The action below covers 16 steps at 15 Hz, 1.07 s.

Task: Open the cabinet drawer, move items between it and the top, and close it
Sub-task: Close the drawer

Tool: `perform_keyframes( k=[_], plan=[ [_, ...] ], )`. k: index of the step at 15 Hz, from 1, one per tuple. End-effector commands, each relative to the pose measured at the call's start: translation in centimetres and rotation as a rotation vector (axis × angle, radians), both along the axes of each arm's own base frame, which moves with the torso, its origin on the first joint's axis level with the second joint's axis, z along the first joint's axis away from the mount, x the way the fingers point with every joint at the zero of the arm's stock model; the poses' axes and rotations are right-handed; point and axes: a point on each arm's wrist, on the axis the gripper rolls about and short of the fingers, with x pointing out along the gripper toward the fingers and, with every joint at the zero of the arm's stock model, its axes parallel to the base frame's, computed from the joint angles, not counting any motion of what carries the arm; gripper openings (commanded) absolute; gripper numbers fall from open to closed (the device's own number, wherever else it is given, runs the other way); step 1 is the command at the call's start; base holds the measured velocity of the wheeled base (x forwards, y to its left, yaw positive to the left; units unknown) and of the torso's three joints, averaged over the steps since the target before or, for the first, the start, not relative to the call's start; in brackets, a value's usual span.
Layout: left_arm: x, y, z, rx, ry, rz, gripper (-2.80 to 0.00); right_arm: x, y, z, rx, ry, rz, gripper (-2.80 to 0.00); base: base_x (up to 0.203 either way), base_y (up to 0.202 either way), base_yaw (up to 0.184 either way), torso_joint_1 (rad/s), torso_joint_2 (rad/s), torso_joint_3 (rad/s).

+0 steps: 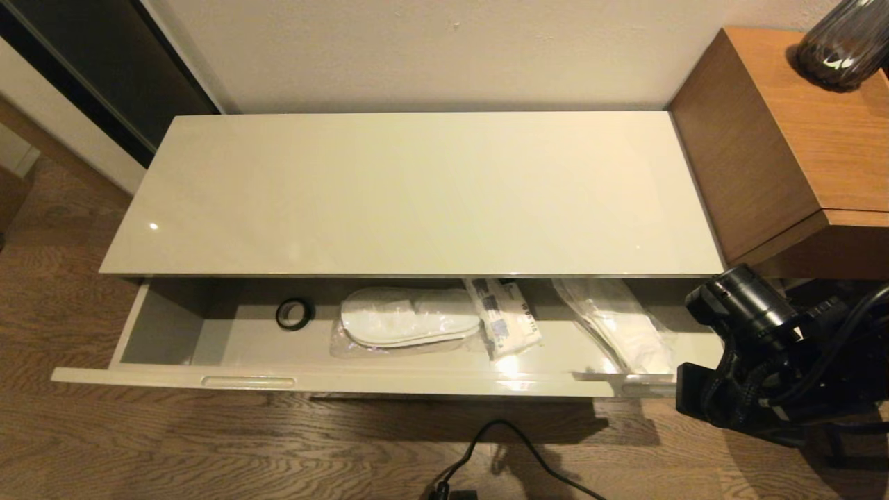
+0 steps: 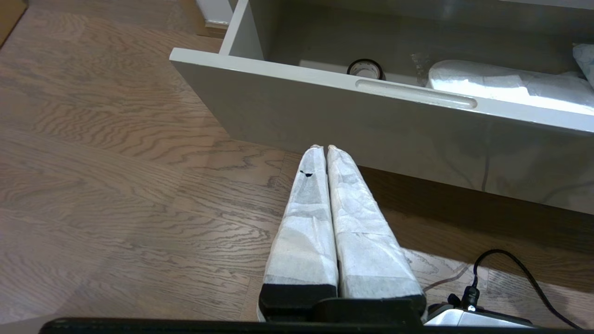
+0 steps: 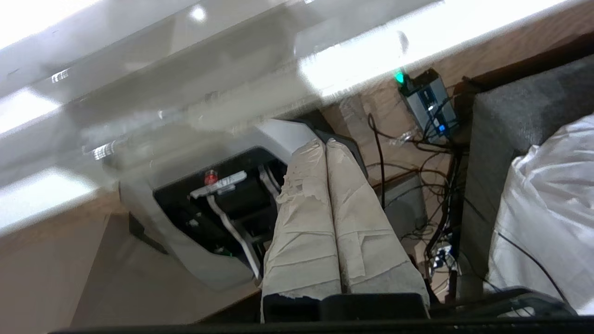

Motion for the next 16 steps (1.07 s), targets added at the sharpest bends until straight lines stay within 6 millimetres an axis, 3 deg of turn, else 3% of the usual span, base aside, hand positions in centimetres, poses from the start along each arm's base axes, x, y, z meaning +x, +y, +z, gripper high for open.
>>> perform_keyframes(
  k=[1, 8, 13, 16],
  plan=[
    [-0.3, -0.1, -0.1, 0.007, -0.037, 0.001, -2.80, 0.9, 0.4, -0.9, -0.005, 0.015, -0.006, -2.80, 0.000, 0.000, 0.000, 0.000, 0.00, 0.000],
    [-0.3, -0.1, -0.1, 0.007, -0.037, 0.001, -2.80, 2.5, 0.7, -0.8, 0.013, -0.024, -0.019, -2.80, 0.000, 0.000, 0.000, 0.000, 0.00, 0.000],
    [-0.3, -0.1, -0.1, 0.007, -0.037, 0.001, -2.80, 4.2, 0.4, 1.2, 0.046, -0.110, -0.047, -2.80, 0.000, 0.000, 0.000, 0.000, 0.00, 0.000],
    [-0.3, -0.1, -0.1, 0.007, -0.037, 0.001, -2.80, 6.4, 0.3, 2.5, 0.053, -0.174, -0.082, -2.80, 0.000, 0.000, 0.000, 0.000, 0.00, 0.000]
  ],
)
